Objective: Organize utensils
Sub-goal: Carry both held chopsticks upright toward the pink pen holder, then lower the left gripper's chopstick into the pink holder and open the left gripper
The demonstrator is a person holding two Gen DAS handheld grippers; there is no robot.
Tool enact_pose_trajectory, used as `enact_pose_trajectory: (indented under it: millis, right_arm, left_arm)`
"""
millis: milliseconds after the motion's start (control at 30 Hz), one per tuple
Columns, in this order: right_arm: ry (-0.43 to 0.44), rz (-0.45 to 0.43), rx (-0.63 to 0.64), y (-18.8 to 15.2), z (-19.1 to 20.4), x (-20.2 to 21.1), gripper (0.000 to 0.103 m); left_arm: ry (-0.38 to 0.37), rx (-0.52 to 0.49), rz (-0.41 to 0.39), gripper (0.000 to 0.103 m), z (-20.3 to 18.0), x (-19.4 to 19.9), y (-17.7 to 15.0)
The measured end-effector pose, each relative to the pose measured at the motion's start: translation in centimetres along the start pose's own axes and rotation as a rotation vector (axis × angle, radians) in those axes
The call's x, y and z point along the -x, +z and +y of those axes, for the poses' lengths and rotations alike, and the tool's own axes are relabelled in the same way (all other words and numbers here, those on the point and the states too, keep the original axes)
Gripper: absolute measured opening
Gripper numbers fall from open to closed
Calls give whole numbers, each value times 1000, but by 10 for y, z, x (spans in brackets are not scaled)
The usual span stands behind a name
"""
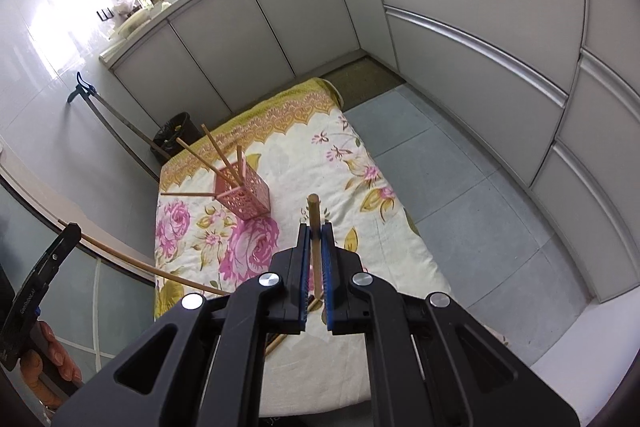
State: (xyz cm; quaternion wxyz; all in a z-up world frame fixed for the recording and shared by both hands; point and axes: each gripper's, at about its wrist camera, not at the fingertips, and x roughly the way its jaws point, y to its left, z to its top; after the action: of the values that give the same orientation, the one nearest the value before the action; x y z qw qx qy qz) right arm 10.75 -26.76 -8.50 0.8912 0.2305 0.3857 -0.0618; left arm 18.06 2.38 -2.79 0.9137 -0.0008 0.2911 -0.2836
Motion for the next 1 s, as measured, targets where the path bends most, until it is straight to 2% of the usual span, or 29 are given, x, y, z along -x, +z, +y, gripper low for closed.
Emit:
enact_pose_trajectory:
  millis: [200,333,500,800,933,1000]
  right_arm:
    - [21,-62,4,34,2,16,6]
    - [31,-73,-23,51,-6,13,6]
    - [27,-70,-39,60,-13,0,6]
    - [12,-42,-46,70,-19,-32,6]
    - [17,-37,-45,75,-16,-41,6]
    - [20,-38,-41,78,-13,-43,6]
  left_arm:
    - [81,9,-60,4,8,-10,46]
    - [134,37,-116,4,17,-21,74]
    - [202,70,-145,4,33,-55,96]
    - [292,124,-71,4,62,-132,83]
    - [288,132,-7,5,68,-152,70]
    - [287,136,-3,8,69,-151,66]
